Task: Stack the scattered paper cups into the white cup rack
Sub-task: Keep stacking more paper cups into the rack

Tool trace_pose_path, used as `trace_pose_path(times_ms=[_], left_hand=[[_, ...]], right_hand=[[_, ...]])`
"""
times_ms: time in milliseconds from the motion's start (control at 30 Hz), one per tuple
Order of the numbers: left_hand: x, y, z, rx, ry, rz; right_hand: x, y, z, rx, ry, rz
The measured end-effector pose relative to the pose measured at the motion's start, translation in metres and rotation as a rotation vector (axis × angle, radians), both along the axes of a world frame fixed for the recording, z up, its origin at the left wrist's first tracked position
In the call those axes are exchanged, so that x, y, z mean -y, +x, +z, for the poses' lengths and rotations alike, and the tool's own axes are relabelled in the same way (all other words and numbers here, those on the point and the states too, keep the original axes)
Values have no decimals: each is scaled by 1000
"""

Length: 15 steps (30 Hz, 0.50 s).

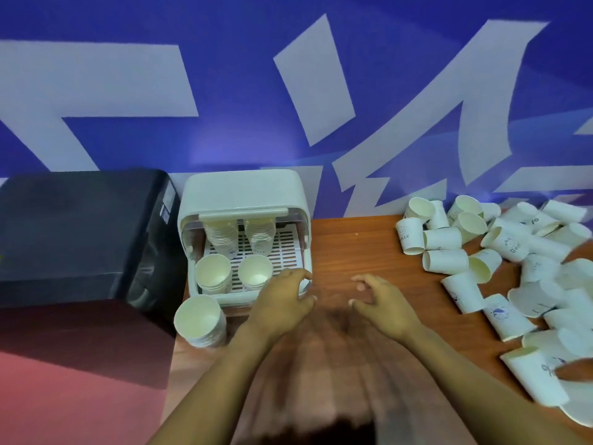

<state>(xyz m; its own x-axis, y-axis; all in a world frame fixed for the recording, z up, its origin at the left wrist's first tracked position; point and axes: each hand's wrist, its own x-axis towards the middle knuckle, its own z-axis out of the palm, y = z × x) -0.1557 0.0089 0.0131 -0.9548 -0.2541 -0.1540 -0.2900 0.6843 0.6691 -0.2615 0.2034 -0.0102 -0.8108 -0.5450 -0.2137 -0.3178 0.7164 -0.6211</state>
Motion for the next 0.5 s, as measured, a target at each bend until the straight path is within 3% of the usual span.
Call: trace_pose_path(times_ms=[500], left_hand=[[-205,-131,-21,136,-42,-23]], right_hand=[[-198,-139,-1,8,76,-40]])
